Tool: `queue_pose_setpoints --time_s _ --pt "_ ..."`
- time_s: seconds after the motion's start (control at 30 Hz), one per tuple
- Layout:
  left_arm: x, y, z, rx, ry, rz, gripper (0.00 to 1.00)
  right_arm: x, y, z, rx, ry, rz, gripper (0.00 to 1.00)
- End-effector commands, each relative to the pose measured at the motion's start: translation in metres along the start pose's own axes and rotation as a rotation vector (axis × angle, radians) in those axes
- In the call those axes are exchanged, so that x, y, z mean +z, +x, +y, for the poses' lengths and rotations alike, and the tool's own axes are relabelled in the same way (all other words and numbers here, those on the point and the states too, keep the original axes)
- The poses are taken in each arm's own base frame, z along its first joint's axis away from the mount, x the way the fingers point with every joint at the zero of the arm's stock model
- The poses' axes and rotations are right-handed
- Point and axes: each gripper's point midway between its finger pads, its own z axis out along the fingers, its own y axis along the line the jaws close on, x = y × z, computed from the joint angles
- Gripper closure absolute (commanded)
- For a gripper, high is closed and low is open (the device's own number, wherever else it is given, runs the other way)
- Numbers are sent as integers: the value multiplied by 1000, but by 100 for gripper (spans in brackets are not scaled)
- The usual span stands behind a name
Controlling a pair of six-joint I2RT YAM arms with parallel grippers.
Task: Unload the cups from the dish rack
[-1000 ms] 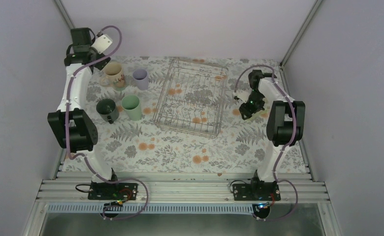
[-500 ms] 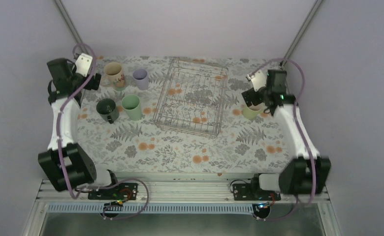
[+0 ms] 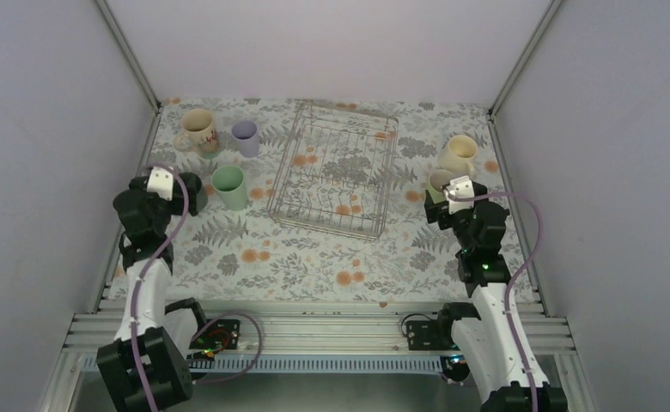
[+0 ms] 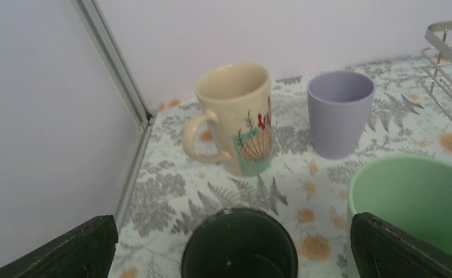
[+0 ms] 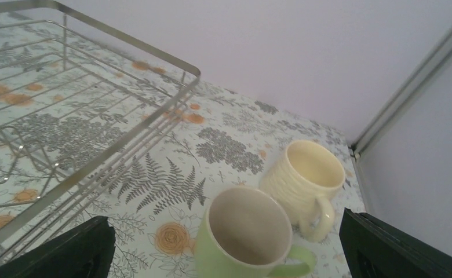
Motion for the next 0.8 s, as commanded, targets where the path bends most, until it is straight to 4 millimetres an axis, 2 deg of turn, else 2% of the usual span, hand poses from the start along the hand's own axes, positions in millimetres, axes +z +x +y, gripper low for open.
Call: queue_pose_setpoints --time_s 0.0,0.17,0.23,0.37,0.47,0.63,0.77 --pt "-15 -11 1 -26 -49 -137 0 2 15 -18 93 116 36 0" --pt "-22 18 -8 -3 -51 -112 0 1 48 7 94 37 42 0" --pt "-23 31 -12 -2 -47 -99 0 -2 46 9 115 30 16 0" --pt "-29 26 -14 -9 -43 -108 0 -8 43 16 187 -2 -26 0" --pt "-30 32 -16 -12 -39 -95 0 -11 58 33 181 -58 -44 0" --pt "-32 32 -22 -21 -9 -92 0 -24 55 34 168 -41 -110 0" --pt "-29 34 -20 -31 -12 -79 0 -23 56 36 165 -49 -106 0"
